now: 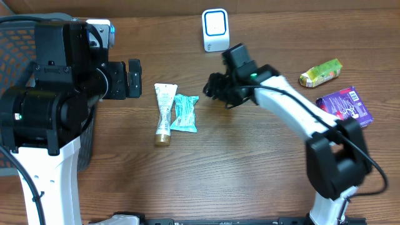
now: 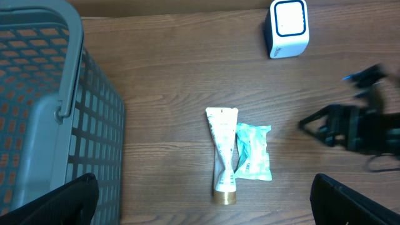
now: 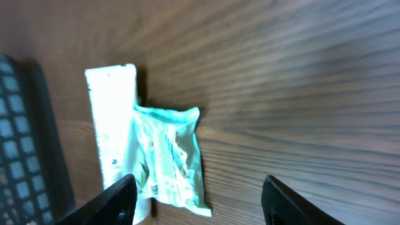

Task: Scan the item barcode
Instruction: 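Move the right gripper over the mint-green packet and nudge it right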

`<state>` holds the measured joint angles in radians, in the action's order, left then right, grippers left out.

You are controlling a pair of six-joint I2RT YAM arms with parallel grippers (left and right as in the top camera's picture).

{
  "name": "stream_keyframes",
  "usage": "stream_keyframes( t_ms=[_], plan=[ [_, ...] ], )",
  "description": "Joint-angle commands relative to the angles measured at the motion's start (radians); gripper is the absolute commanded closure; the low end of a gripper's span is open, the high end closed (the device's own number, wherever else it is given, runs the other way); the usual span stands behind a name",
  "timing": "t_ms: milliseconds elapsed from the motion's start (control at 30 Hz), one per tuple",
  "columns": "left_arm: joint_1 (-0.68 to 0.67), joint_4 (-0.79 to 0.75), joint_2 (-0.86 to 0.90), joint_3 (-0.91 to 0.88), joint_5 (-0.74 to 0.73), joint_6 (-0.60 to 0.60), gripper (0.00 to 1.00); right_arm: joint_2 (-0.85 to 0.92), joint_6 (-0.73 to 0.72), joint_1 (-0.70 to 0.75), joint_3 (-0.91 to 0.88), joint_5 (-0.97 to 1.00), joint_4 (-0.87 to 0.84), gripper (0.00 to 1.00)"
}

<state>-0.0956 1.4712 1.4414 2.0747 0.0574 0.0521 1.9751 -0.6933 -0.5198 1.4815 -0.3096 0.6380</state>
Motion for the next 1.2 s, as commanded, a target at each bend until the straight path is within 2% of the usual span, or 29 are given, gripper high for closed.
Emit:
stream_keyframes(
  t_ms=[0, 467, 767, 833, 867, 900, 933, 1067, 1167],
  plan=[
    [0.008, -0.001, -0.002, 0.008, 0.002, -0.008, 0.0, 0.056, -0.032, -0.042, 0.016, -0.058, -0.035, 0.36],
    [0.008, -0.001, -0.002, 0.008, 0.002, -0.008, 0.0, 0.139, 0.119, -0.095, 0.016, 0.097, -0.288, 0.38],
    [0.008, -0.002, -0.002, 0.008, 0.002, -0.008, 0.0, 0.212, 0.146, -0.108, 0.017, 0.115, -0.329, 0.41],
    [0.008, -0.002, -0.002, 0.008, 0.002, -0.008, 0.0, 0.214, 0.152, -0.108, 0.017, 0.126, -0.316, 0.47],
    [0.008, -0.001, -0.002, 0.008, 0.002, -0.008, 0.0, 0.214, 0.151, -0.108, 0.017, 0.138, -0.296, 0.6],
    [0.008, -0.001, -0.002, 0.008, 0.002, -0.008, 0.0, 0.213, 0.151, -0.108, 0.018, 0.144, -0.285, 0.66],
    [0.008, -0.001, -0.002, 0.008, 0.002, -0.008, 0.01, 0.213, 0.151, -0.108, 0.018, 0.145, -0.278, 0.69],
    [0.008, -0.001, -0.002, 0.008, 0.002, -0.008, 0.0, 0.213, 0.14, -0.106, 0.057, 0.158, -0.175, 0.96],
    [0.008, -0.001, -0.002, 0.008, 0.002, -0.008, 0.0, 0.212, 0.112, -0.106, 0.153, 0.234, -0.008, 0.96]
  ],
)
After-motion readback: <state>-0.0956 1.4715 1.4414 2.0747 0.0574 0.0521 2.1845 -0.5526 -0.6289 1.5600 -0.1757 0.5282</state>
